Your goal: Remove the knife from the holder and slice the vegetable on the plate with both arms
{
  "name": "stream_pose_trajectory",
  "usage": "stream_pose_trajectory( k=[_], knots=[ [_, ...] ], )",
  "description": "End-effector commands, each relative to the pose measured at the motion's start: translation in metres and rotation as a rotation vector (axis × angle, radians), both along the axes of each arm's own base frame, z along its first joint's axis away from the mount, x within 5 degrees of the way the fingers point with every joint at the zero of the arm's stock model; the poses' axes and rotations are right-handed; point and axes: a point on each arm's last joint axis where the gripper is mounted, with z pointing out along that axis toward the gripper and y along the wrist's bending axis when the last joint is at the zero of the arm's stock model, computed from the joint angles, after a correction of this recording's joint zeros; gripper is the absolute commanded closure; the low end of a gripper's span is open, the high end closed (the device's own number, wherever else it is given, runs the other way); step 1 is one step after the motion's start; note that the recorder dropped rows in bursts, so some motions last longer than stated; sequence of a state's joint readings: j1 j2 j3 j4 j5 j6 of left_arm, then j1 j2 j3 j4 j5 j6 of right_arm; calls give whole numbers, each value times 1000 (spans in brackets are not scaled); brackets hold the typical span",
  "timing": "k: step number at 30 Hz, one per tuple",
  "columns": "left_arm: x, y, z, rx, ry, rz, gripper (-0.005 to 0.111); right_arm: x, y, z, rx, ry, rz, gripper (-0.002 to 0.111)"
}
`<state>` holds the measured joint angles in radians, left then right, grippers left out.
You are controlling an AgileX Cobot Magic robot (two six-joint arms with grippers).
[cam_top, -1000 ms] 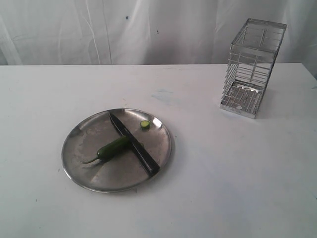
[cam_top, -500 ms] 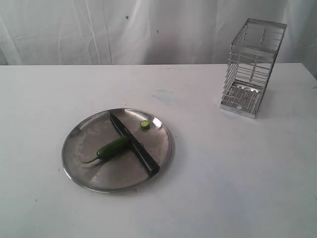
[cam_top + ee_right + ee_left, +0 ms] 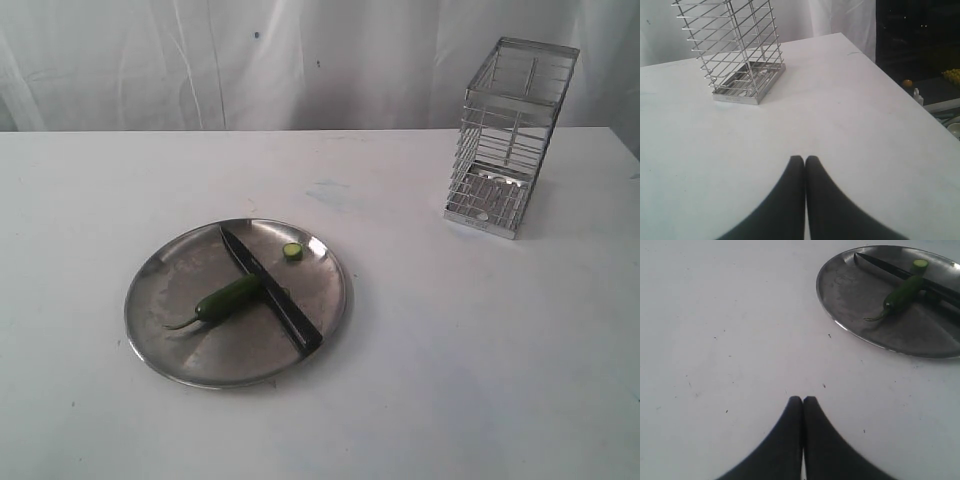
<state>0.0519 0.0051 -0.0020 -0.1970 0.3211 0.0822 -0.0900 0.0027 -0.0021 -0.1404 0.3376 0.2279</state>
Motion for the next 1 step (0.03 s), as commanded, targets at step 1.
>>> stream_pose_trajectory(
  k=[1],
  knots=[
    [0, -1, 0, -15, -4, -7, 107, 0, 0, 0, -8, -2, 1, 108]
  ],
)
